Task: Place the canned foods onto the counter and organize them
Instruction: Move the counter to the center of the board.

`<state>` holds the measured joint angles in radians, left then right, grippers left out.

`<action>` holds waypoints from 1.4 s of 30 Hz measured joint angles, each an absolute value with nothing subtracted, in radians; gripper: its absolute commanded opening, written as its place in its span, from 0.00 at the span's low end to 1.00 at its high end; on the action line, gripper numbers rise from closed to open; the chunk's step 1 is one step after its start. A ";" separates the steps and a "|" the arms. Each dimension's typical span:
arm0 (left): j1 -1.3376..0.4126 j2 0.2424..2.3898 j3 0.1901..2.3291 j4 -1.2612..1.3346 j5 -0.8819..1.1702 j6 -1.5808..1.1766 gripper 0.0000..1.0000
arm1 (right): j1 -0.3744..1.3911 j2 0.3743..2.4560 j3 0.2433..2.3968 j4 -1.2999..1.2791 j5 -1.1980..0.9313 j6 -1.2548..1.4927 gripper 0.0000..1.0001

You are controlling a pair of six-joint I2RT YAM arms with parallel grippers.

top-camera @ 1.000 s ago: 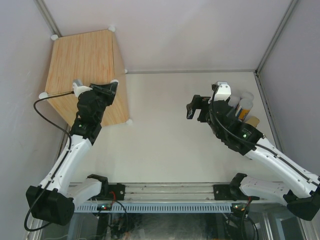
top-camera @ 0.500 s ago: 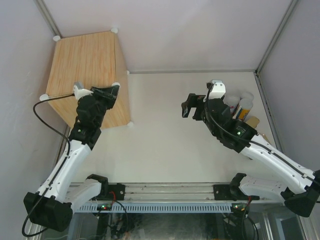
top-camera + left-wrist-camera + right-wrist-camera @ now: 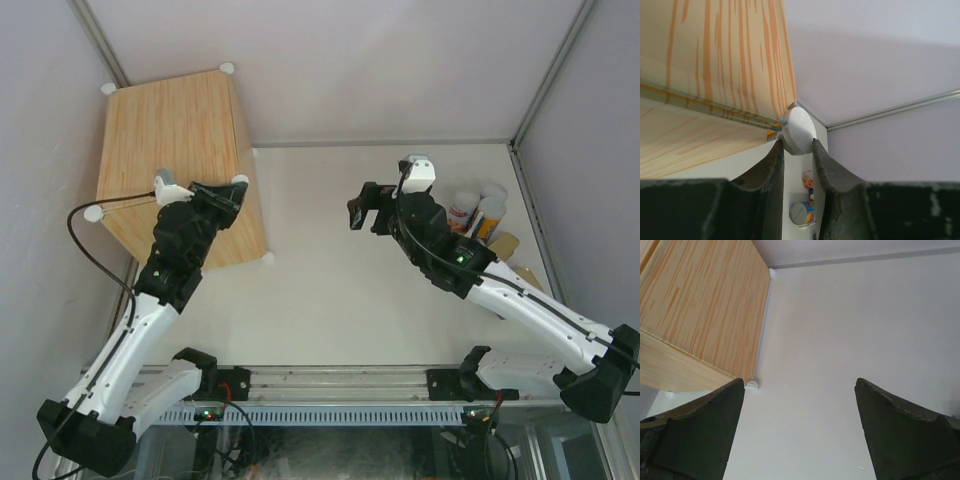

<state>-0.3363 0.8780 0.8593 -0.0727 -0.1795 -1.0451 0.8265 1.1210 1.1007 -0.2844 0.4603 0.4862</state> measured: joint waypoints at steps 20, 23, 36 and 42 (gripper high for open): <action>-0.432 0.764 0.831 -0.185 -0.177 -1.017 0.60 | 0.827 1.278 1.171 -0.169 0.378 0.496 0.91; -0.441 0.744 0.832 -0.239 -0.180 -1.018 0.63 | 0.827 1.311 1.200 -0.156 0.353 0.498 0.91; -0.443 0.662 0.915 -0.432 -0.381 -1.063 0.64 | 0.838 1.554 1.547 -0.134 0.189 0.517 0.90; -0.443 0.590 0.928 -0.522 -0.529 -1.125 0.64 | 0.865 1.713 1.773 -0.195 0.112 0.531 0.90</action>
